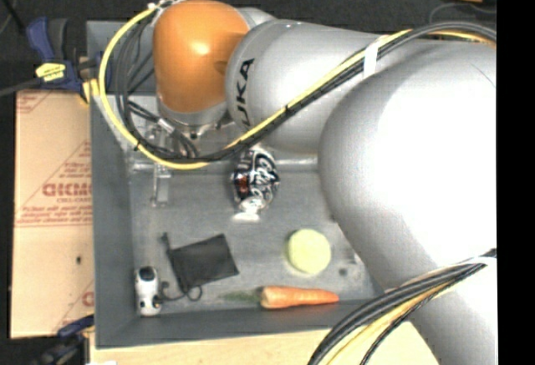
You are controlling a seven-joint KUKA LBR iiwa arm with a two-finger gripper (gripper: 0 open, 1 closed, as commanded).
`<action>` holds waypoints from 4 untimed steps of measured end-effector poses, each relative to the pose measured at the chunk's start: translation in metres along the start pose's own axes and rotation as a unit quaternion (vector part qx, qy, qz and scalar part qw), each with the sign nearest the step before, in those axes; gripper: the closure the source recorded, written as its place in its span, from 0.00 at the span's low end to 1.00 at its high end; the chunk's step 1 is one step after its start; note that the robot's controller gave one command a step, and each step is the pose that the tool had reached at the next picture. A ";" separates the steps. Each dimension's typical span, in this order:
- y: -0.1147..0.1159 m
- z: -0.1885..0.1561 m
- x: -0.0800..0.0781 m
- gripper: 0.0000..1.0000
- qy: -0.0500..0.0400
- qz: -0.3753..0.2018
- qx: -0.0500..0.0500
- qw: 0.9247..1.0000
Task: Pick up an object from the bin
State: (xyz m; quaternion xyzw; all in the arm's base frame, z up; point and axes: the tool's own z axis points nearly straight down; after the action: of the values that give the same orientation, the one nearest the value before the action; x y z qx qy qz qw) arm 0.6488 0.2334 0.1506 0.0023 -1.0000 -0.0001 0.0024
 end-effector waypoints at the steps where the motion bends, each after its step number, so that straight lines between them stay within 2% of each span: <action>1: -0.001 -0.006 -0.002 0.00 -0.004 0.002 -0.001 1.000; 2: -0.031 0.053 0.071 0.00 -0.003 -0.011 -0.001 1.000; 3: -0.041 0.062 0.095 0.00 0.001 -0.032 0.001 0.999; 4: -0.067 0.051 0.090 0.00 -0.004 0.017 -0.002 1.000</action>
Offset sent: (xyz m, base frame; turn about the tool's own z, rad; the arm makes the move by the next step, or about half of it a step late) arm -0.1051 -0.0452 -0.0806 -0.0345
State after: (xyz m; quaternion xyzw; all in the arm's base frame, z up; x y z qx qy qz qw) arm 0.5593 0.1656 0.0997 -0.0147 -0.9999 -0.0016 -0.0013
